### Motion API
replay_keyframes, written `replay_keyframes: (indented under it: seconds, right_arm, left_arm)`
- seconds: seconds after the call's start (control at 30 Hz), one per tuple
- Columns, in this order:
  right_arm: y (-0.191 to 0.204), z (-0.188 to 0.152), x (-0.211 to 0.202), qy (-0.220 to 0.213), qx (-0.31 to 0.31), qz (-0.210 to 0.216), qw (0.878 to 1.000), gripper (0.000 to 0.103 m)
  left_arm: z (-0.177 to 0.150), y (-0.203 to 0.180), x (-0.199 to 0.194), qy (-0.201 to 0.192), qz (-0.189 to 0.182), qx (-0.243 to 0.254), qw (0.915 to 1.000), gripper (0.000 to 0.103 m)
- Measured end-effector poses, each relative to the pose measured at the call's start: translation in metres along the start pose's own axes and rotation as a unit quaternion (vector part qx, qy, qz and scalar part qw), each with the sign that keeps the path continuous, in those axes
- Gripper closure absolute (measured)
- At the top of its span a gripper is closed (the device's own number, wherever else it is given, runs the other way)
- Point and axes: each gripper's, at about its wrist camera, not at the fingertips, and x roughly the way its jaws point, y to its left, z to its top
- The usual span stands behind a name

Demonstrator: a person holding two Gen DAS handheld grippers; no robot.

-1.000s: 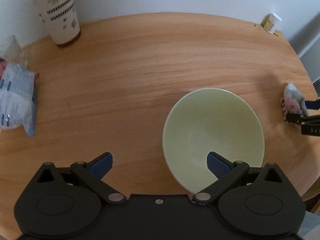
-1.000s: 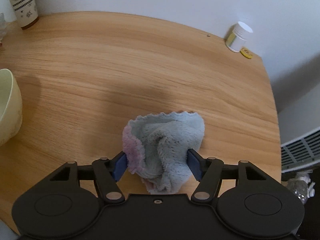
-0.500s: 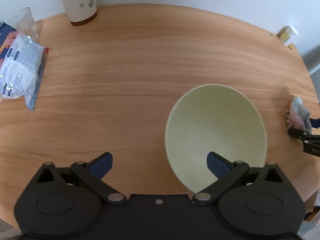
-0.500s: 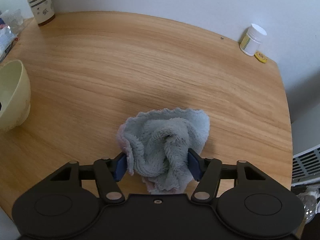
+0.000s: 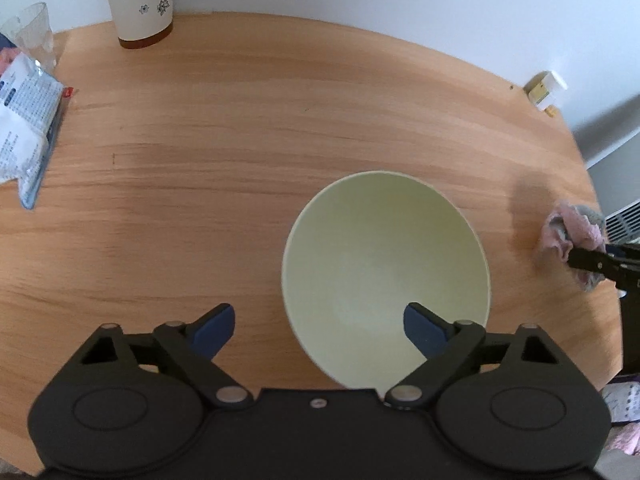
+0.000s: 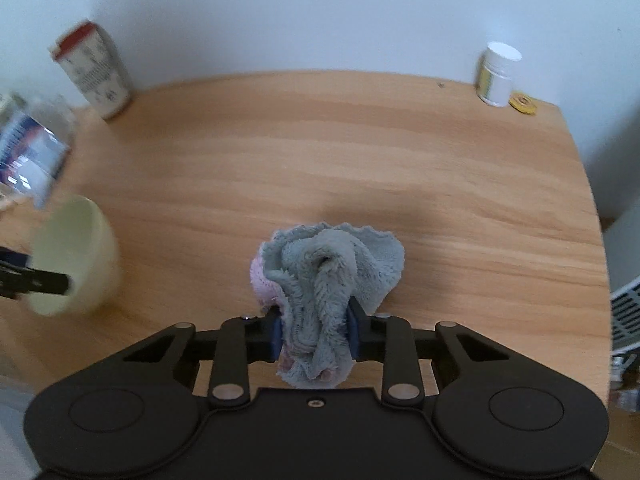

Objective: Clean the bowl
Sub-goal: 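Lift the cloth with the right gripper while the left gripper grasps the bowl rim, then lift the bowl with the left gripper while the right brings the cloth to it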

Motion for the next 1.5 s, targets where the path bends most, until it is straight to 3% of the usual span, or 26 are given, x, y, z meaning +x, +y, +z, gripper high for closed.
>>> replay_keyframes:
  seconds: [0.07,0.37,0.47,0.53,0.6,0.67,0.7,0.77,1.03,1.27,1.5]
  right_arm:
    - [0.003,0.002,-0.003,-0.002,-0.007,0.005,1.0,0.069]
    - [0.017,-0.004,-0.004,0.005,0.005,0.031,1.0,0.068]
    - [0.024,-0.008,-0.005,0.007,0.005,0.036,0.999,0.068]
    - [0.027,-0.006,-0.007,0.005,0.004,0.043,0.999,0.068]
    - [0.027,-0.004,-0.009,0.003,0.008,0.052,0.999,0.068]
    - [0.027,-0.003,-0.01,0.002,0.011,0.056,0.998,0.068]
    - [0.026,-0.002,-0.011,0.002,0.012,0.057,0.998,0.068]
    - [0.028,0.001,-0.012,0.001,0.008,0.058,0.998,0.068]
    - [0.036,0.006,-0.009,0.014,0.002,0.074,0.997,0.068]
    - [0.042,0.018,-0.006,0.013,0.001,0.088,0.996,0.068]
    - [0.064,0.057,-0.011,-0.006,-0.012,0.141,0.99,0.068]
  left_arm:
    - [0.0,0.004,0.001,0.005,-0.008,-0.012,0.9999,0.03]
    - [0.0,0.023,0.009,0.028,-0.02,-0.07,0.9969,0.035]
    - [-0.001,0.027,0.013,0.028,-0.033,-0.087,0.9953,0.041]
    - [-0.001,0.032,0.013,0.025,-0.042,-0.099,0.9939,0.048]
    - [-0.002,0.036,0.013,0.021,-0.046,-0.107,0.993,0.064]
    - [0.0,0.037,0.015,0.021,-0.05,-0.113,0.9921,0.068]
    - [0.0,0.038,0.015,0.021,-0.054,-0.116,0.9916,0.076]
    - [0.0,0.038,0.017,0.023,-0.065,-0.119,0.9905,0.082]
    - [-0.005,0.044,0.022,0.017,-0.074,-0.135,0.988,0.09]
    - [-0.001,0.024,0.014,-0.011,-0.041,-0.08,0.9959,0.092]
    - [0.005,-0.006,-0.004,-0.054,0.002,0.01,0.9985,0.092]
